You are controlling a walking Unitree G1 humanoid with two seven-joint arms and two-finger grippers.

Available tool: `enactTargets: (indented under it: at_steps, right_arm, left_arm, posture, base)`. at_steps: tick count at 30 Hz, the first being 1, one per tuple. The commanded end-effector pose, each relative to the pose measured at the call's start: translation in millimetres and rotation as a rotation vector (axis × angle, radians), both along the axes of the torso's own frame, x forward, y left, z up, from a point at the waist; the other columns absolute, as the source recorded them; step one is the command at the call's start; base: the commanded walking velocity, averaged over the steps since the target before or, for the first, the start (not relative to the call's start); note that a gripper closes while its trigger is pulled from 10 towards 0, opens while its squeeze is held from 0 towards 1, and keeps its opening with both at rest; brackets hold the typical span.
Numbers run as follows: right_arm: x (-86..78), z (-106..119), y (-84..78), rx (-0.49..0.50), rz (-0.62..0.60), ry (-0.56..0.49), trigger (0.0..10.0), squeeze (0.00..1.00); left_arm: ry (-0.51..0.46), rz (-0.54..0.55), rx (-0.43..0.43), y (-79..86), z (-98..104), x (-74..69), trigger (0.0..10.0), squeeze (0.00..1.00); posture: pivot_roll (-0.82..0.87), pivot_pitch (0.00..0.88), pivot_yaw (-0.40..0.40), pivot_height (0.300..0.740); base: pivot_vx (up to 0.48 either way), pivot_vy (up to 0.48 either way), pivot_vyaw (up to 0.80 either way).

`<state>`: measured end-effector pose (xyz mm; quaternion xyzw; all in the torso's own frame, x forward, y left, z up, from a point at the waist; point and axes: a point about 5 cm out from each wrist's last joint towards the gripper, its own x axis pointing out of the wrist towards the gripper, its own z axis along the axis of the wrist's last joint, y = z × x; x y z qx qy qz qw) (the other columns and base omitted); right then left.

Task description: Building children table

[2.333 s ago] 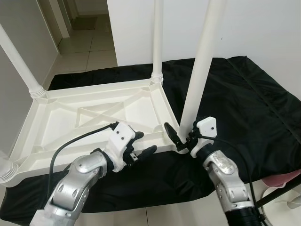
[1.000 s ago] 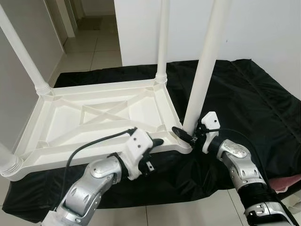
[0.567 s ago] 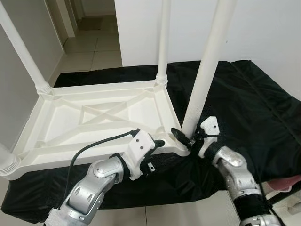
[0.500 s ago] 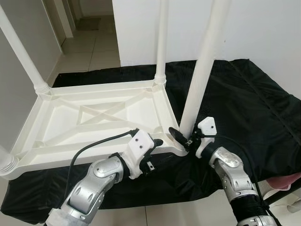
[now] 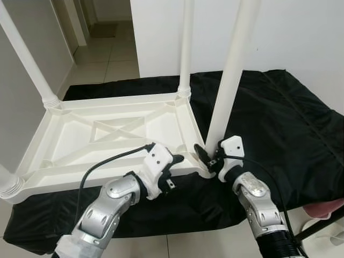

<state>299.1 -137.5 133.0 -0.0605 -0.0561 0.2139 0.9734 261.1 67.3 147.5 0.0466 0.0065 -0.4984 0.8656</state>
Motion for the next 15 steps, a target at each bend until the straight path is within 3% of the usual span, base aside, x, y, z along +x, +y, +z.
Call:
enactTargets:
  at_steps: [1,7,15]
  right_arm:
    - [-2.1,-3.8,2.0,-0.015,-0.041,0.019,10.0,0.00]
    - [-5.3,-3.6,6.8,0.014,-0.117,0.021,10.0,0.00]
    - [-13.1,1.6,8.2,0.099,-0.361,0.031,10.0,0.00]
  left_arm:
    - [-0.014,0.085,0.009,5.3,-0.4,6.6,10.0,0.00]
    - [-0.011,0.108,0.012,9.8,-1.2,9.9,10.0,0.00]
    - [-0.011,0.093,0.001,11.1,-1.2,9.0,10.0,0.00]
  posture:
    - [-0.06,0.000,0.068,0.740]
    - [-0.07,0.000,0.080,0.740]
    - [-0.08,0.000,0.047,0.740]
  base:
    - [0.000,0.000,0.00]
    - [0.000,0.000,0.00]
    - [0.000,0.000,0.00]
